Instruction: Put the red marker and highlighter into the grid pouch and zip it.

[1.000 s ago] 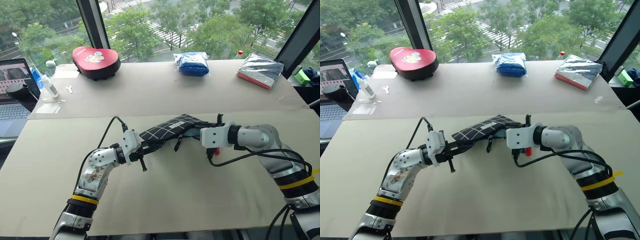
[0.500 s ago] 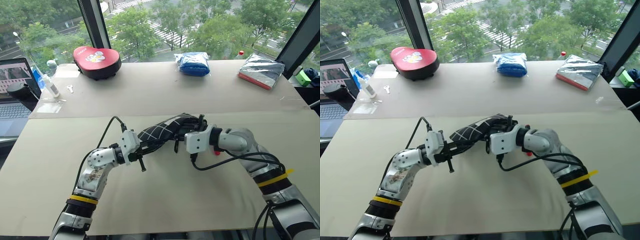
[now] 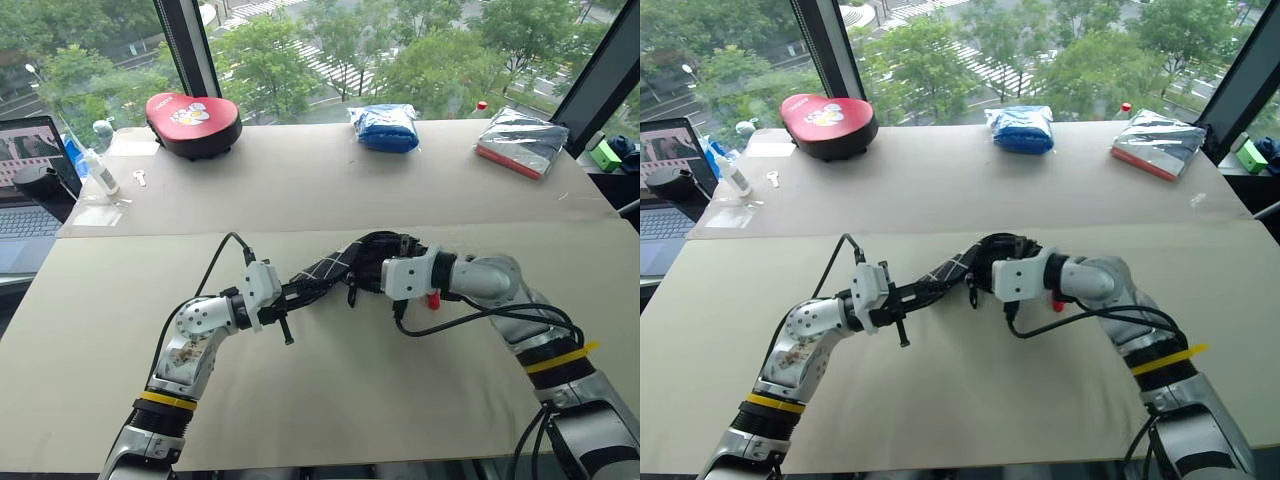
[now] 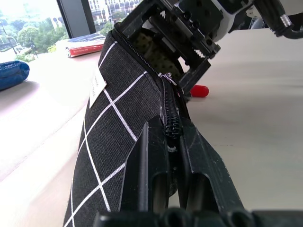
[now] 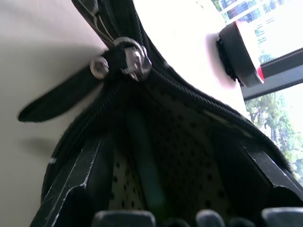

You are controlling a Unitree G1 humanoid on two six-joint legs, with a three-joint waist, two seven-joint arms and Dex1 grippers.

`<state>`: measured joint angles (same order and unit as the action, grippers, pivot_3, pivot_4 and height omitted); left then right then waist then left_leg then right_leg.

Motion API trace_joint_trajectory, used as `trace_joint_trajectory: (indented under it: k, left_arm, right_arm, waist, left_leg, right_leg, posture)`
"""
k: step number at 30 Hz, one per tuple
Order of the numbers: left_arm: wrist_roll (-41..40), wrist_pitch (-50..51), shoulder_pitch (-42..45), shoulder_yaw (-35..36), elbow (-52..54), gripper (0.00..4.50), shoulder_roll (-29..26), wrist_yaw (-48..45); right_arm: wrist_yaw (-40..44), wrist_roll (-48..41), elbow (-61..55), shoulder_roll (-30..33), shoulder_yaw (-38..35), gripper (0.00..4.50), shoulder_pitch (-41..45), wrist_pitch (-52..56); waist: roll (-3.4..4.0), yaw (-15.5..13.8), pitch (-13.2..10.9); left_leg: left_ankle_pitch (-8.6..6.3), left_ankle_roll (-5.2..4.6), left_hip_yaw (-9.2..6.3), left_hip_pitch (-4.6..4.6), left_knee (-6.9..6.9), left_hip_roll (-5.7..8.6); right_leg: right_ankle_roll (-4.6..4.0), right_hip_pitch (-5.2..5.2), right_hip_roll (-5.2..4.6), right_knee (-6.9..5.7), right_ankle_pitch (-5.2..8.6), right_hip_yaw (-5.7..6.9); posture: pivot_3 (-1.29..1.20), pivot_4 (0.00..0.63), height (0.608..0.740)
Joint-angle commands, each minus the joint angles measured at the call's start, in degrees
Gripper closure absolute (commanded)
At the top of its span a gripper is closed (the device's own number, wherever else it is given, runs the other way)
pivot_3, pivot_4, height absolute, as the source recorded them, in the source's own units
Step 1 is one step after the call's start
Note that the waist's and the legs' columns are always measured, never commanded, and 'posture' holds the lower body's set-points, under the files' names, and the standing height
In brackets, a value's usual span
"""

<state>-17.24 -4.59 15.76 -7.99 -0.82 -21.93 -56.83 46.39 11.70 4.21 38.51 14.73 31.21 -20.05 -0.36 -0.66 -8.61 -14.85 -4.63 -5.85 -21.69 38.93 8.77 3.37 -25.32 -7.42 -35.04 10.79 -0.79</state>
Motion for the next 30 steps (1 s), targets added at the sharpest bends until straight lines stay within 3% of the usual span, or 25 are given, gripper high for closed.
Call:
trace_joint_trajectory:
  k: [1, 4, 6, 10, 15, 18, 23, 30]
  left_arm:
    - [-0.67, 0.72, 0.46, 0.25, 1.81, 4.5, 0.16, 0.51]
    - [-0.12, 0.88, 0.37, 0.21, 1.83, 4.5, -0.03, 0.84]
    - [0.04, 0.83, 0.25, 0.21, 1.69, 4.5, -0.08, 0.92]
    - [0.79, 0.67, 0.23, 0.54, 1.05, 4.5, -0.25, 1.98]
    - [0.17, 1.55, 0.16, 1.88, 1.24, 4.5, -0.24, 3.82]
    - [0.3, 1.55, -0.06, 2.06, 1.27, 4.5, -0.59, 4.08]
    - [0.43, 1.7, 0.24, 1.58, 1.2, 4.5, -0.22, 4.34]
    - [0.57, 1.97, 0.39, 0.93, 1.48, 4.5, 0.5, 4.75]
  right_arm:
    - [6.82, -11.23, -6.29, 4.33, -6.53, 0.96, 0.44, 11.66]
    - [13.72, -19.96, -12.07, 8.69, -9.09, 0.96, -1.47, 23.34]
    - [17.32, -28.51, -16.7, 12.47, -12.12, 0.96, -2.85, 36.54]
    - [18.6, -51.34, -21.75, 15.54, -22.93, 0.96, -5.41, 59.79]
    - [8.84, -45.49, -22.21, 15.98, -23.61, 0.96, -8.89, 64.06]
    - [-1.06, -46.64, -23.18, 11.6, -24.07, 0.96, -7.2, 72.31]
    - [-15.69, -39.03, -19.89, 5.74, -18.57, 0.96, -4.61, 80.99]
    - [-22.14, -35.55, -17.74, 1.97, -17.32, 0.96, -3.28, 86.64]
  waist:
    - [0.0, -0.02, 0.0]
    - [0.0, -0.15, 0.0]
    - [0.0, -0.14, 0.0]
    - [-0.01, -0.21, -0.01]
    - [-0.01, -0.32, -0.01]
    - [-0.02, -0.15, -0.01]
    - [-0.01, -0.22, -0.01]
    - [0.0, -0.39, 0.0]
  left_leg:
    - [0.0, 0.0, 0.0, 0.0, 0.0, 0.0]
    - [0.0, -0.01, -0.01, -0.05, 0.01, -0.01]
    - [-0.03, -0.04, -0.02, -0.02, 0.0, -0.04]
    - [-0.11, -0.12, -0.02, -0.08, 0.0, -0.15]
    - [-0.18, -0.19, -0.01, -0.05, 0.03, -0.21]
    - [-0.14, -0.11, 0.05, -0.08, 0.03, -0.21]
    - [-0.11, -0.08, 0.06, -0.14, 0.05, -0.18]
    - [-0.09, -0.06, 0.05, -0.31, 0.09, -0.14]
  right_leg:
    - [0.0, 0.01, 0.0, 0.0, 0.0, 0.01]
    - [0.0, 0.01, -0.01, 0.03, 0.0, 0.0]
    - [-0.01, 0.05, -0.01, 0.06, 0.0, 0.0]
    - [-0.01, 0.06, -0.02, 0.11, 0.0, 0.01]
    - [-0.05, 0.09, -0.01, 0.1, -0.03, 0.05]
    - [-0.05, 0.04, -0.01, 0.08, -0.03, 0.01]
    - [-0.07, -0.02, -0.03, 0.05, -0.04, 0.0]
    - [-0.07, -0.17, -0.04, 0.04, -0.05, 0.0]
  posture:
    - [0.0, 0.15, 0.74]
    - [0.0, 0.15, 0.74]
    - [0.0, 0.15, 0.74]
    - [0.0, 0.15, 0.74]
    - [0.0, 0.15, 0.74]
    - [0.0, 0.15, 0.74]
    - [0.0, 0.15, 0.74]
    - [0.0, 0.15, 0.74]
